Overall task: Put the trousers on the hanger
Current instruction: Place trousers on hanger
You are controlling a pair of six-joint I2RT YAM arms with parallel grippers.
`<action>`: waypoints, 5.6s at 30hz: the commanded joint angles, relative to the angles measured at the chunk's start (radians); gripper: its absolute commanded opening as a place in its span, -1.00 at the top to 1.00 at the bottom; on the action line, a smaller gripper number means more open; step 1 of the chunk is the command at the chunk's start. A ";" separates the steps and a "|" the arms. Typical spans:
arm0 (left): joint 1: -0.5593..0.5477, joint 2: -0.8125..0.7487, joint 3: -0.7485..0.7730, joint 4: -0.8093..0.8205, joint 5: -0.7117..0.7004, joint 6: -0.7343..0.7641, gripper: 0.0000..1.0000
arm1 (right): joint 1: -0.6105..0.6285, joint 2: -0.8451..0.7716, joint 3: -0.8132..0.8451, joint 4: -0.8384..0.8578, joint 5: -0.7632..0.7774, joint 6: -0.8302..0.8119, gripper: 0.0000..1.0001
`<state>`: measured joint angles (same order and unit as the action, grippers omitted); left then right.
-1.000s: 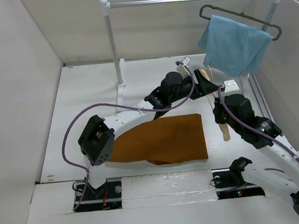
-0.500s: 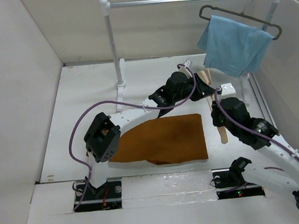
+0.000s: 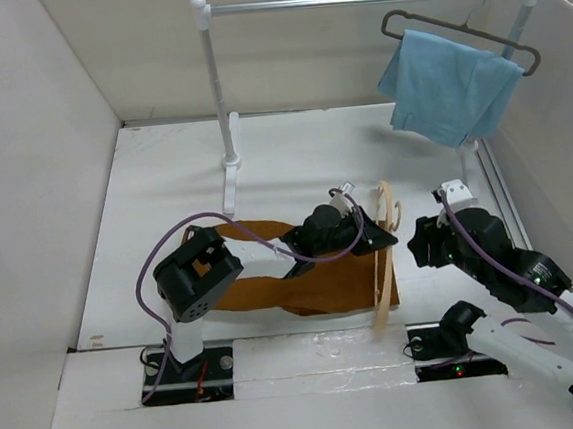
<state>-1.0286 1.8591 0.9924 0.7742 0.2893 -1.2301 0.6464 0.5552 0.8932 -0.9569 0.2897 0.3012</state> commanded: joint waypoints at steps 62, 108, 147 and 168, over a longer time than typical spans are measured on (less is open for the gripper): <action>-0.166 0.167 -0.213 0.895 -0.417 -0.229 1.00 | -0.553 0.076 -0.110 0.172 -0.479 -0.404 0.48; 0.211 -0.681 -0.265 0.206 -0.033 0.251 1.00 | -0.415 0.560 -0.473 0.866 -0.690 -0.145 -0.18; 0.094 -0.174 -0.204 0.692 -0.130 0.011 1.00 | -0.552 0.313 -0.079 0.543 -0.420 -0.203 0.41; 0.079 0.051 -0.471 1.131 -0.279 -0.121 1.00 | -0.573 0.500 -0.134 0.621 -0.875 -0.531 0.82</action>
<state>-0.9550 1.9514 0.6006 1.4528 0.0277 -1.3972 0.0505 1.1046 0.7887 -0.4244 -0.4553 -0.2001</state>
